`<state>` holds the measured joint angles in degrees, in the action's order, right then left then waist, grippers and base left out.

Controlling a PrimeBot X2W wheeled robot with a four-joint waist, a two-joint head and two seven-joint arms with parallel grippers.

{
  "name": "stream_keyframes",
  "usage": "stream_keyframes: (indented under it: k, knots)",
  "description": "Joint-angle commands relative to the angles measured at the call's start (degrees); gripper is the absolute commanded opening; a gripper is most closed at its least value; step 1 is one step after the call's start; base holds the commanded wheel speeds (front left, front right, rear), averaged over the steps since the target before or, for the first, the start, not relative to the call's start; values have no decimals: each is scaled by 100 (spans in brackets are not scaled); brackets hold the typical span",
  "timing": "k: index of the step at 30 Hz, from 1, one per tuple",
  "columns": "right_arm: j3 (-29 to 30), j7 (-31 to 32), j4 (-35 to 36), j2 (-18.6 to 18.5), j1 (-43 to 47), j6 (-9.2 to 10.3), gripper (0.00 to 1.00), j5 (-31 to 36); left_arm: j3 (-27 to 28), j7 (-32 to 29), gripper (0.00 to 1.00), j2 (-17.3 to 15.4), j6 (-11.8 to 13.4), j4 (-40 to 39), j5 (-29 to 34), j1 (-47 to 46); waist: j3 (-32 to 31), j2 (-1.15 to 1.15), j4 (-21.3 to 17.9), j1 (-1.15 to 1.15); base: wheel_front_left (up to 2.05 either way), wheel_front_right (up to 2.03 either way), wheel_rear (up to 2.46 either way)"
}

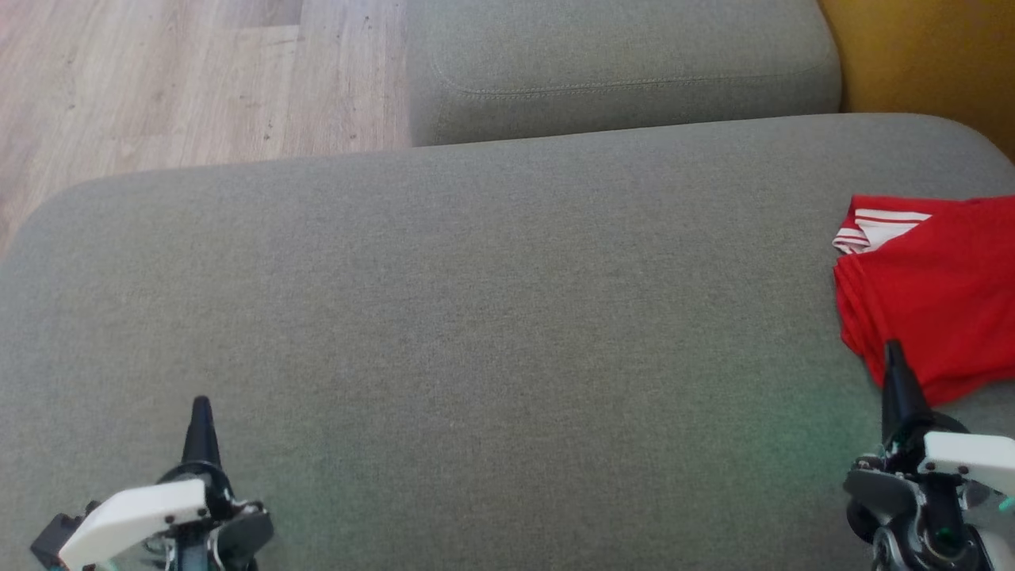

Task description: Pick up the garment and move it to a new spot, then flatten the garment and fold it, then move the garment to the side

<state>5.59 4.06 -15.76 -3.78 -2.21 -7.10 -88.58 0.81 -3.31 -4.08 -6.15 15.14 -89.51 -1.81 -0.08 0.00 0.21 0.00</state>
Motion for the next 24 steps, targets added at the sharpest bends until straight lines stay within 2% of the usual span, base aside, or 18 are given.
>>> stream_keyframes:
  k: [1,4,24]
  knots:
    - [-79,70,183,-12,-327,-37,0,-215,258,-53,0,-58,-90,-144,-203,-354,8,0,-7,0,0,0,0]
    - [-38,137,181,-5,-385,-39,0,-468,328,-123,0,-55,-134,-122,-468,-418,26,0,-21,0,0,0,0]
    - [-8,161,179,16,-388,-39,0,-443,378,-162,0,-20,-134,-119,-427,-421,26,0,-21,0,0,0,0]
